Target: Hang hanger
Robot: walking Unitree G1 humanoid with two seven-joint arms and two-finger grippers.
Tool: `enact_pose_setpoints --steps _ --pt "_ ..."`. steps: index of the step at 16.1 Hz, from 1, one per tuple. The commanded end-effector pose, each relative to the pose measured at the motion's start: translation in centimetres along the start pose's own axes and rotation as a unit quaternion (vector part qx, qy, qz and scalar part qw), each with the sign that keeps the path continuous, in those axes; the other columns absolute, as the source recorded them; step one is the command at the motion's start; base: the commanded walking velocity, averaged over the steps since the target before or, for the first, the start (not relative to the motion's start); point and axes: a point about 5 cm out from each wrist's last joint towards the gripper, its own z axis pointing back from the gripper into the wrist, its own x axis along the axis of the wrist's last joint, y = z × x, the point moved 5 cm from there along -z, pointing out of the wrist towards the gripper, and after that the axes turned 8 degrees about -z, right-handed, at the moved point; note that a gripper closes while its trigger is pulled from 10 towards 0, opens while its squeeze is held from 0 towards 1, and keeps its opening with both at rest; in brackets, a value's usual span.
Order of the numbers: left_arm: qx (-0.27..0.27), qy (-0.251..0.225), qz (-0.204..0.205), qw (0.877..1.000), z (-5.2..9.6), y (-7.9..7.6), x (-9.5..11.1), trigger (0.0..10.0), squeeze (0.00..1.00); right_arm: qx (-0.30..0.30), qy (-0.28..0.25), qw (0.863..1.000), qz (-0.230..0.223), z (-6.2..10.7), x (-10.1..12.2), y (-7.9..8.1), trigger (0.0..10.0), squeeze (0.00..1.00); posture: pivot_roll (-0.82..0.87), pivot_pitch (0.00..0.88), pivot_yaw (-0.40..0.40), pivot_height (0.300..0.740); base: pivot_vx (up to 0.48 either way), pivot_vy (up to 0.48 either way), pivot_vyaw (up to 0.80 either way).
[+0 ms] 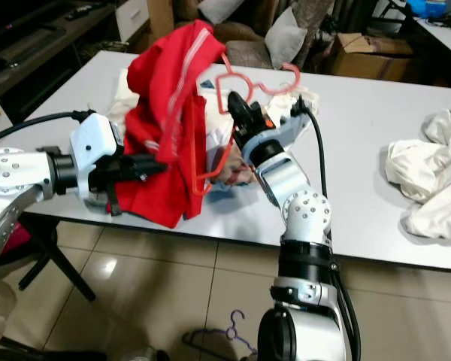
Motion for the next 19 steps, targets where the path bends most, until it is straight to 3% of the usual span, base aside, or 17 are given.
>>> enact_pose_setpoints --steps 1,3,5,6,9,12,14,15,17,18,19 --pt "-0.045 -0.021 0.009 0.999 -0.2 -1.5 0.7 0.0 0.00 0.026 -0.041 0.998 -0.027 -0.8 1.0 1.8 10.0 0.00 -0.03 0.000 0.002 0.740 0.000 0.000 0.00" --pt "-0.092 -0.066 0.046 0.993 -0.7 -3.0 2.1 0.0 0.00 0.006 -0.073 0.996 -0.054 -1.5 1.6 1.1 10.0 0.00 -0.02 0.000 0.013 0.740 0.000 0.000 0.00" --pt "-0.107 -0.077 0.059 0.989 -1.2 -3.7 2.4 0.0 0.00 0.003 -0.082 0.994 -0.069 -1.8 1.8 1.1 10.0 0.00 -0.02 0.000 0.016 0.740 0.000 0.000 0.00" --pt "-0.121 -0.082 0.075 0.986 -2.1 -4.6 2.3 0.0 0.00 0.000 -0.092 0.992 -0.084 -2.2 1.9 1.0 10.0 0.00 -0.02 0.000 0.022 0.740 0.000 0.000 0.00" --pt "-0.125 -0.078 0.082 0.986 -3.5 -5.3 2.1 0.0 0.00 -0.004 -0.104 0.989 -0.108 -2.8 1.9 1.0 10.0 0.00 -0.02 0.000 0.022 0.740 0.000 0.000 0.00" --pt "-0.003 -0.024 0.052 0.998 -5.2 -2.1 -0.7 0.0 0.00 0.010 -0.084 0.987 -0.136 -2.9 1.0 1.7 10.0 0.00 -0.02 0.000 0.023 0.740 0.000 0.000 0.00" --pt "0.031 -0.011 0.038 0.999 -4.7 -1.0 -1.2 0.0 0.00 0.010 -0.074 0.989 -0.129 -2.8 0.9 1.7 10.0 0.00 -0.03 0.000 0.021 0.740 0.000 0.000 0.00" --pt "0.080 -0.002 0.024 0.996 -3.9 0.9 -1.4 0.0 0.00 0.012 -0.045 0.995 -0.087 -2.6 0.2 1.8 10.0 0.00 -0.02 0.000 0.013 0.740 0.000 0.000 0.00" --pt "0.123 0.004 0.012 0.992 -3.0 2.5 -1.4 0.0 0.00 0.019 -0.011 0.999 -0.036 -2.3 -0.7 2.0 10.0 0.00 -0.02 0.000 0.012 0.740 0.000 0.000 0.00" --pt "0.172 0.006 -0.013 0.985 -1.9 4.4 -1.2 0.0 0.00 0.047 0.039 0.997 0.046 -1.4 -1.9 2.6 10.0 0.00 -0.02 0.000 0.008 0.740 0.000 0.000 0.00" --pt "0.186 0.005 -0.024 0.982 -1.5 5.0 -1.0 0.0 0.00 0.059 0.057 0.994 0.071 -1.0 -2.4 2.9 10.0 0.00 -0.02 0.000 0.008 0.740 0.000 0.000 0.00"
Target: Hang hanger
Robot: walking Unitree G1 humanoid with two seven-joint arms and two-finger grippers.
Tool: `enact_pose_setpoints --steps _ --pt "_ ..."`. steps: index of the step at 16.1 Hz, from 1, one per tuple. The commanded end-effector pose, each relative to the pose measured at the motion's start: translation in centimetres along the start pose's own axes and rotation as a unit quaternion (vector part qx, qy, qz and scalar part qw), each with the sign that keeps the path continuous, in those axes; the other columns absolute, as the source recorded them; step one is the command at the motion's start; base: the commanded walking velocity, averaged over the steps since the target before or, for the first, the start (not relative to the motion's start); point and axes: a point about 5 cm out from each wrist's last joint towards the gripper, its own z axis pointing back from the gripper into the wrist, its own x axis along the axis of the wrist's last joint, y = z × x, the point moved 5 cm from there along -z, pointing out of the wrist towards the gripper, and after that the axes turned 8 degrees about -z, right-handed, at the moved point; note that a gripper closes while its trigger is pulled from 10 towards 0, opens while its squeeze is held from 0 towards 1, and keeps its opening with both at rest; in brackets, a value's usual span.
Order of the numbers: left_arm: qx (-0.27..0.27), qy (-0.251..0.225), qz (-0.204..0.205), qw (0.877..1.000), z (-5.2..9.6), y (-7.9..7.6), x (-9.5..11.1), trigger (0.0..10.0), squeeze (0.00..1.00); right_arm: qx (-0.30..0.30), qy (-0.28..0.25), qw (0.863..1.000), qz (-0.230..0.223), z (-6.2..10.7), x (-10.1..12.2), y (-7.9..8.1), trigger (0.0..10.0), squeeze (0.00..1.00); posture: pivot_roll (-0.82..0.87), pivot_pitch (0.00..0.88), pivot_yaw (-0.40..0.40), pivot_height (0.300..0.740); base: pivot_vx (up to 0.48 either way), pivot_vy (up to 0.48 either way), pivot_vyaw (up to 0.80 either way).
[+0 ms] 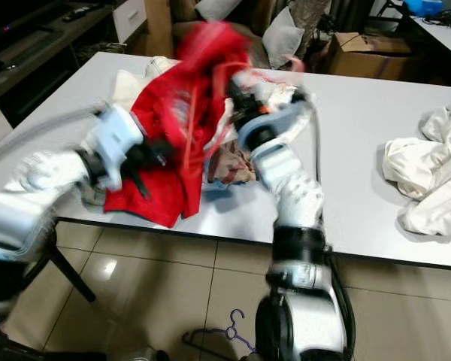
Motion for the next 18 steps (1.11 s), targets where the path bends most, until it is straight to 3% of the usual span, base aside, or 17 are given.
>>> enact_pose_setpoints --steps 1,3,6,7,8,11,13,14,18 --pt "0.019 -0.006 -0.022 1.000 0.4 1.1 0.5 0.0 0.00 0.030 0.025 0.999 0.032 0.1 -0.6 1.3 10.0 0.00 -0.02 0.000 0.007 0.740 0.000 0.000 0.00" --pt "0.011 -0.002 -0.051 0.999 0.7 1.4 0.7 0.0 0.00 0.064 0.073 0.993 0.065 0.9 -1.7 2.2 10.0 0.00 -0.02 0.000 0.009 0.740 0.000 0.000 0.00" --pt "-0.046 0.019 -0.079 0.996 1.1 0.2 0.1 0.0 0.00 0.045 0.050 0.996 0.051 0.6 -0.8 1.6 10.0 0.00 -0.02 0.000 0.010 0.740 0.000 0.000 0.00" --pt "-0.087 0.031 -0.071 0.993 1.5 -1.2 -0.6 0.0 0.00 0.037 0.018 0.999 0.025 0.0 0.2 1.5 10.0 0.00 -0.02 0.000 0.009 0.740 0.000 0.000 0.00" --pt "-0.094 0.033 -0.070 0.993 1.5 -1.4 -0.8 0.0 0.00 0.036 0.014 0.999 0.021 0.0 0.4 1.5 10.0 0.00 -0.02 0.000 0.009 0.740 0.000 0.000 0.00" --pt "-0.166 0.034 -0.051 0.984 2.2 -4.2 -1.1 0.0 0.00 -0.021 -0.022 0.999 -0.010 -1.4 1.5 -0.3 10.0 0.00 -0.01 0.000 0.001 0.740 0.000 0.000 0.00" --pt "-0.177 0.022 -0.044 0.983 2.2 -4.7 -0.6 0.0 0.00 -0.052 -0.035 0.998 -0.009 -1.9 1.6 -1.3 10.0 0.00 -0.01 0.000 -0.003 0.740 0.000 0.000 0.00" --pt "-0.190 -0.002 -0.020 0.982 2.4 -5.3 0.4 0.0 0.00 -0.069 -0.049 0.996 0.001 -2.2 1.9 -1.9 10.0 0.00 -0.01 0.000 -0.004 0.740 0.000 0.000 0.00" --pt "-0.201 -0.032 0.012 0.979 2.5 -6.0 1.5 0.0 0.00 -0.079 -0.059 0.994 0.056 -3.0 2.2 -2.1 10.0 0.00 -0.01 0.000 -0.006 0.740 0.000 0.000 0.00"
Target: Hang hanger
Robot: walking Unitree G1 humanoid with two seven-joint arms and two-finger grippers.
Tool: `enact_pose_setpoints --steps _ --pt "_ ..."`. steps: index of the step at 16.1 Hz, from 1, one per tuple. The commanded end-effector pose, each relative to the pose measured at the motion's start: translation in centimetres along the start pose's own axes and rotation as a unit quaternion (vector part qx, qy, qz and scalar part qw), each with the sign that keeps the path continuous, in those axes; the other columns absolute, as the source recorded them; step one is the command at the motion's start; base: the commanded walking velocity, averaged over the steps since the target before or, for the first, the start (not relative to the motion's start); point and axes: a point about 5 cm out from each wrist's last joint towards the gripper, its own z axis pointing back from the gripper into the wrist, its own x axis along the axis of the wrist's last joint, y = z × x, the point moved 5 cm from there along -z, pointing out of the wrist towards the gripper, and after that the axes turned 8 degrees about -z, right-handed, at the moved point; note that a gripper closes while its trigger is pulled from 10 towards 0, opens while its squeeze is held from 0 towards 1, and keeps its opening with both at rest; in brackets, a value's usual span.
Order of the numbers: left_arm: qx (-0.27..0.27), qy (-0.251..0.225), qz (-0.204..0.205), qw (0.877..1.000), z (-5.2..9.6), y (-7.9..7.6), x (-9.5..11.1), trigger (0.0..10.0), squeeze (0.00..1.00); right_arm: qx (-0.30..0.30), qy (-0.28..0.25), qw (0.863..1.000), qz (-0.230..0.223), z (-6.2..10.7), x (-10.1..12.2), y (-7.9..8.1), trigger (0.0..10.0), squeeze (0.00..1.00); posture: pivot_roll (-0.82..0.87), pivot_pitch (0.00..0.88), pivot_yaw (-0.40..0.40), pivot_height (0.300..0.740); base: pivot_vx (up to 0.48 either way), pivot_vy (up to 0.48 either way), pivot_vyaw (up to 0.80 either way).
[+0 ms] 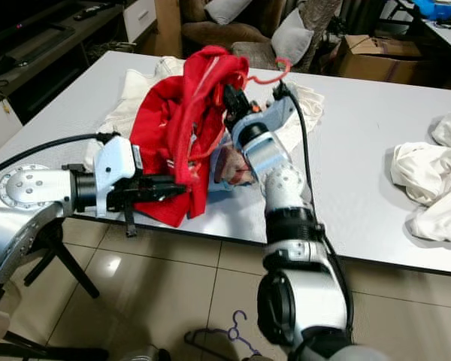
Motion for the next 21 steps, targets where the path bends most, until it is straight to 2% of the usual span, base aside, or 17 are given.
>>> enact_pose_setpoints --steps 1,2,4,6,8,11,15,18,21 --pt "-0.006 -0.013 -0.005 1.000 0.1 -0.2 0.7 0.0 0.00 0.010 -0.011 1.000 0.016 -0.4 0.5 0.7 10.0 0.00 0.00 0.000 -0.008 0.740 0.000 0.000 0.00" --pt "0.011 -0.006 -0.006 1.000 0.4 0.3 0.4 0.0 0.00 0.011 -0.017 1.000 0.012 -0.5 0.8 0.8 10.0 0.00 0.00 0.000 -0.010 0.740 0.000 0.000 0.00" --pt "0.076 0.025 -0.016 0.997 1.4 2.4 -0.6 0.0 0.00 0.028 -0.026 0.999 -0.010 -0.6 1.4 1.2 10.0 0.00 0.00 0.000 -0.013 0.740 0.000 0.000 0.00" --pt "0.111 0.032 -0.018 0.993 2.1 3.6 -0.9 0.0 0.00 0.042 -0.039 0.998 -0.032 -0.5 2.3 1.3 10.0 0.00 0.00 0.000 -0.017 0.740 0.000 0.000 0.00" --pt "0.123 0.022 -0.016 0.992 2.4 4.0 -0.4 0.0 0.00 0.045 -0.051 0.997 -0.036 -0.4 3.2 1.2 10.0 0.00 0.00 0.000 -0.017 0.740 0.000 0.000 0.00" --pt "0.062 -0.007 -0.002 0.998 1.3 1.8 0.5 0.0 0.00 0.044 -0.064 0.996 -0.054 -0.6 3.7 1.2 10.0 0.00 0.01 0.000 -0.016 0.740 0.000 0.000 0.00" --pt "0.017 -0.027 0.008 0.999 0.5 0.0 1.2 0.0 0.00 0.038 -0.074 0.995 -0.058 -1.0 3.5 1.0 10.0 0.00 0.01 0.000 -0.017 0.740 0.000 0.000 0.00" --pt "0.001 -0.052 0.011 0.999 -0.2 -0.6 2.4 0.0 0.00 0.028 -0.073 0.996 -0.034 -1.4 2.9 0.8 10.0 0.00 0.02 0.000 -0.024 0.740 0.000 0.000 0.00" --pt "-0.005 -0.066 0.012 0.998 -0.6 -0.9 3.2 0.0 0.00 0.026 -0.073 0.996 -0.032 -1.9 2.0 0.9 10.0 0.00 0.02 0.000 -0.030 0.740 0.000 0.000 0.00"
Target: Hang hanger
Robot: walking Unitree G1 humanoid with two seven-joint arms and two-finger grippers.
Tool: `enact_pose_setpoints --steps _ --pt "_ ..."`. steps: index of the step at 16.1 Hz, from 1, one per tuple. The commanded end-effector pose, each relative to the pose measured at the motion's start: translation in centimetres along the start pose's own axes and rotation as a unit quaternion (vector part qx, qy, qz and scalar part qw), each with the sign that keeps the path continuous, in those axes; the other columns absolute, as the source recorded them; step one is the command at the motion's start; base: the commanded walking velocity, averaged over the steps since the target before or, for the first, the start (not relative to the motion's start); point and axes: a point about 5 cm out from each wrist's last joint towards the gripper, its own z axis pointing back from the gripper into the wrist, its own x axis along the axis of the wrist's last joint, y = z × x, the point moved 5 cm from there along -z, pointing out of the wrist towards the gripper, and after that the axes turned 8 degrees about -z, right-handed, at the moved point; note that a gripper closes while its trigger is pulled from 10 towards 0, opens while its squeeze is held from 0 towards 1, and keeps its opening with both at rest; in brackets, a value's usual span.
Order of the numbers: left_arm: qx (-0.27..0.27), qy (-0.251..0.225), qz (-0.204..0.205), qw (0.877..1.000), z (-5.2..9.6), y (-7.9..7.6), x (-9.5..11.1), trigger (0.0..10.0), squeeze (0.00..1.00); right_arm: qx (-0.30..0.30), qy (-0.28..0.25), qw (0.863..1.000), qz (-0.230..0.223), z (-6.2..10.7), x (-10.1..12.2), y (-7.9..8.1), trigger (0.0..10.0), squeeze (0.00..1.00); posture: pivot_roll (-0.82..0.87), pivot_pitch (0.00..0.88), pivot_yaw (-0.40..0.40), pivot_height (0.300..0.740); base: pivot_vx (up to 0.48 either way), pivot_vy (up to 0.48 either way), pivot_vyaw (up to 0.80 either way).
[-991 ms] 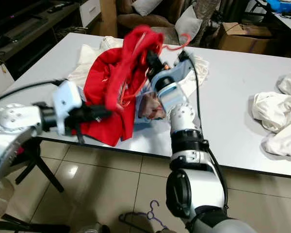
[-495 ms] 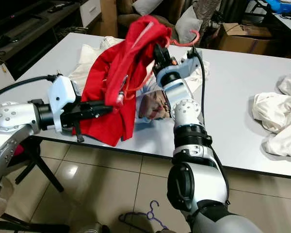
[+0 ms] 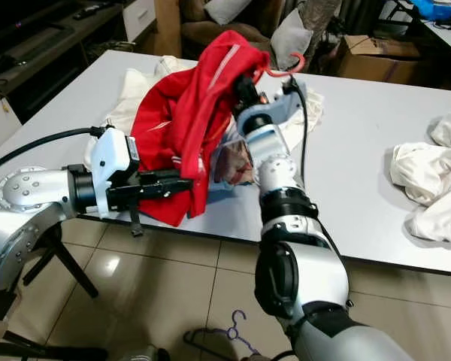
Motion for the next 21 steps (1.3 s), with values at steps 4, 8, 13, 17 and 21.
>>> enact_pose_setpoints --steps 4,8,13,17,21 --pt "-0.008 -0.015 -0.053 0.998 -2.8 -0.1 1.7 0.0 0.00 0.016 0.007 0.999 -0.032 -0.5 -3.3 1.9 10.0 0.00 0.03 0.000 -0.030 0.740 0.000 0.000 0.00" --pt "-0.003 0.046 -0.137 0.990 -4.8 -0.2 0.1 0.0 0.00 0.024 0.010 0.991 -0.132 -0.8 -3.3 2.5 10.0 0.00 0.02 0.000 -0.017 0.740 0.000 0.000 0.00" --pt "0.143 0.190 -0.242 0.941 -2.5 3.7 -5.9 10.0 0.54 0.045 -0.032 0.979 -0.195 -0.5 2.5 2.1 10.0 0.00 0.00 0.000 -0.006 0.740 0.000 0.000 0.00" --pt "0.181 0.178 -0.214 0.943 -0.4 3.2 -6.8 10.0 1.00 0.046 -0.042 0.987 -0.150 0.2 4.7 2.0 10.0 0.00 -0.01 0.000 -0.014 0.740 0.000 0.000 0.00" --pt "0.325 0.112 0.036 0.938 3.8 2.3 -8.5 10.0 1.00 0.079 -0.036 0.995 -0.056 2.5 7.6 3.3 10.0 0.00 -0.01 0.000 -0.018 0.740 0.000 0.000 0.00"
